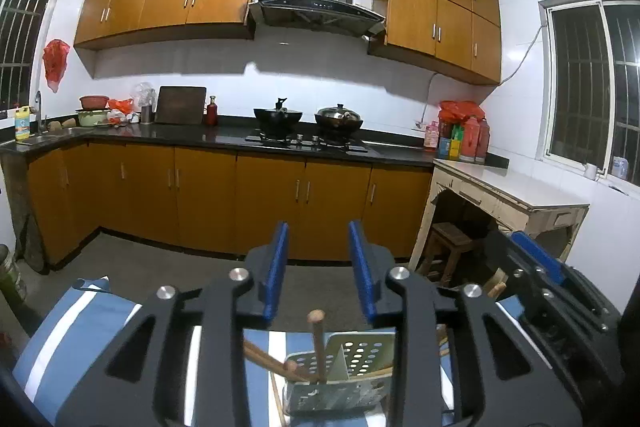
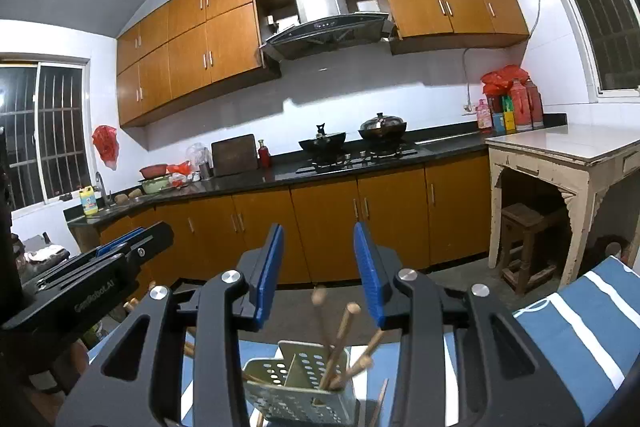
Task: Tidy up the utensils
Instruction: 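Drop the chopsticks into the holder by opening both tools, then move the left tool toward a chopstick while the right tool grasps another, then close the left tool on a wooden chopstick while the right tool holds its chopstick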
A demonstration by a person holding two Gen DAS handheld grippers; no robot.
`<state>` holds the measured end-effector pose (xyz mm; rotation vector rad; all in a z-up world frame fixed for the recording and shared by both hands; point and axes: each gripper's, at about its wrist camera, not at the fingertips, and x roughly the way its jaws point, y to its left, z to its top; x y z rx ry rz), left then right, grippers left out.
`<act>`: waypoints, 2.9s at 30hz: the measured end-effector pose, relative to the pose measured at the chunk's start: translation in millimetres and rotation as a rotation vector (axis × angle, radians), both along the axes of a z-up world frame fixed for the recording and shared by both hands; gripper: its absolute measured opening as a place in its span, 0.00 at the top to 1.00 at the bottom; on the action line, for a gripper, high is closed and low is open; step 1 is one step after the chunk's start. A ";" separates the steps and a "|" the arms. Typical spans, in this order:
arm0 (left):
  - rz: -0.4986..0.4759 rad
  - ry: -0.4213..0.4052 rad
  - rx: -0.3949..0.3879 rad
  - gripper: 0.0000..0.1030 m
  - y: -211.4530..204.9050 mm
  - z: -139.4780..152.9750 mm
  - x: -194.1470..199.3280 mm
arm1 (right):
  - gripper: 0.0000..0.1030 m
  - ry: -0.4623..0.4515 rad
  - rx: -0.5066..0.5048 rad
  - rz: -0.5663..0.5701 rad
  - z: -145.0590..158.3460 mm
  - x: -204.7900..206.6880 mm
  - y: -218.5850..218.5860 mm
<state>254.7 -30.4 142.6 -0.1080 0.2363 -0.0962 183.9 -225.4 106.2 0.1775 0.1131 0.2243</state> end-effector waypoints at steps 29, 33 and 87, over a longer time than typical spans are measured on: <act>0.140 0.238 0.088 0.47 54.6 -121.0 -105.1 | 0.53 0.436 -0.006 -0.099 -150.4 -52.9 -36.5; 0.133 0.296 0.092 0.47 55.6 -146.7 -96.5 | 0.53 0.534 -0.019 -0.049 -173.4 -42.3 -15.4; 0.041 0.646 0.166 0.77 -4.9 -247.7 -45.7 | 0.92 0.726 -0.096 -0.151 -222.8 -17.0 -32.5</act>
